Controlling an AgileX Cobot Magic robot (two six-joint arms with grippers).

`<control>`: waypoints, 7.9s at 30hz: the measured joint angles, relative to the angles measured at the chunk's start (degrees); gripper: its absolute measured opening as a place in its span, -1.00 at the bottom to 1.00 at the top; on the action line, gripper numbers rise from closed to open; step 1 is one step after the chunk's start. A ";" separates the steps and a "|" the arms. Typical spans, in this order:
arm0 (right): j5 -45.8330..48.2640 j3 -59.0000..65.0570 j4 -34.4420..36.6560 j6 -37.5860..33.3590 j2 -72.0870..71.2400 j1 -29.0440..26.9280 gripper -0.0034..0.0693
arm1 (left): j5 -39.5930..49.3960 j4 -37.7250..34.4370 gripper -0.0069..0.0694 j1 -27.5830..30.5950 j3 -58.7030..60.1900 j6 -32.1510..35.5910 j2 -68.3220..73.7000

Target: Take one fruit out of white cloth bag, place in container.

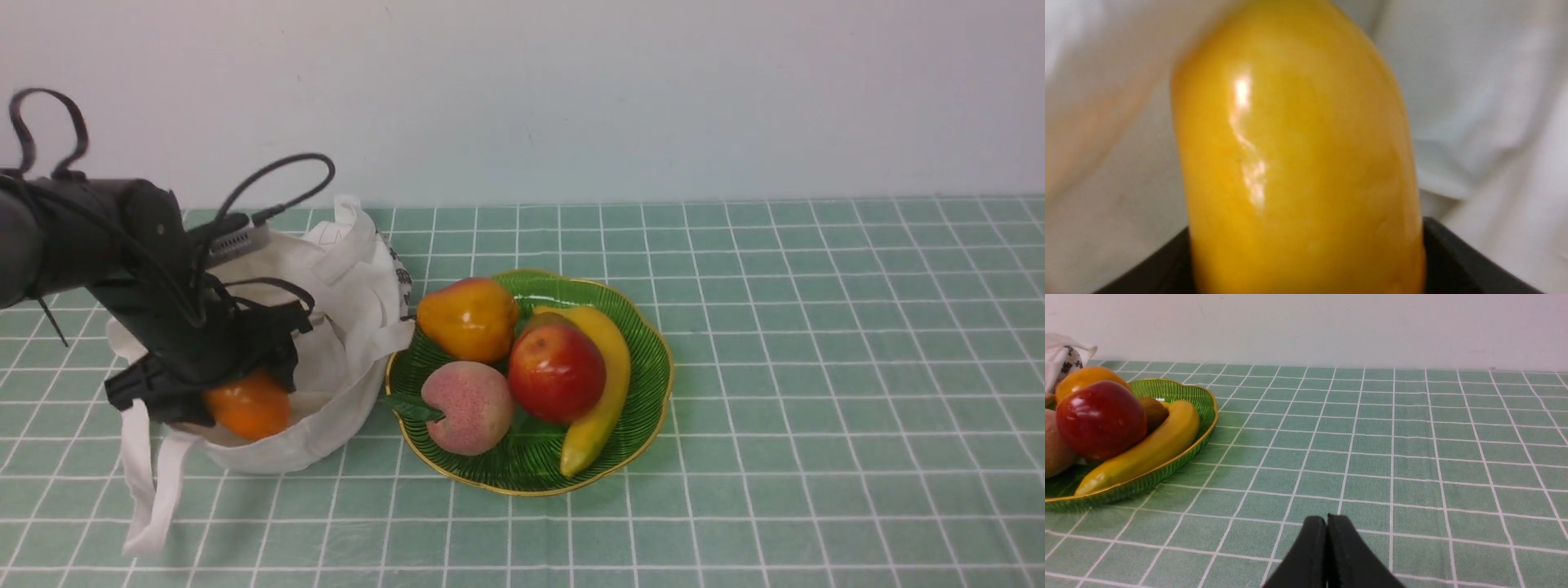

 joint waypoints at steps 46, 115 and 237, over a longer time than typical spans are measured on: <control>0.00 0.00 0.00 0.00 0.00 0.00 -0.95 | 5.87 -13.45 0.60 -19.87 -22.86 45.37 10.79; 0.00 0.00 0.00 0.00 0.00 0.00 -0.95 | -3.14 -7.05 -0.84 -19.87 30.90 35.32 -69.55; 0.02 0.00 -0.04 0.00 0.00 0.00 -0.95 | -18.33 5.89 -0.84 -1.90 68.09 25.33 -103.65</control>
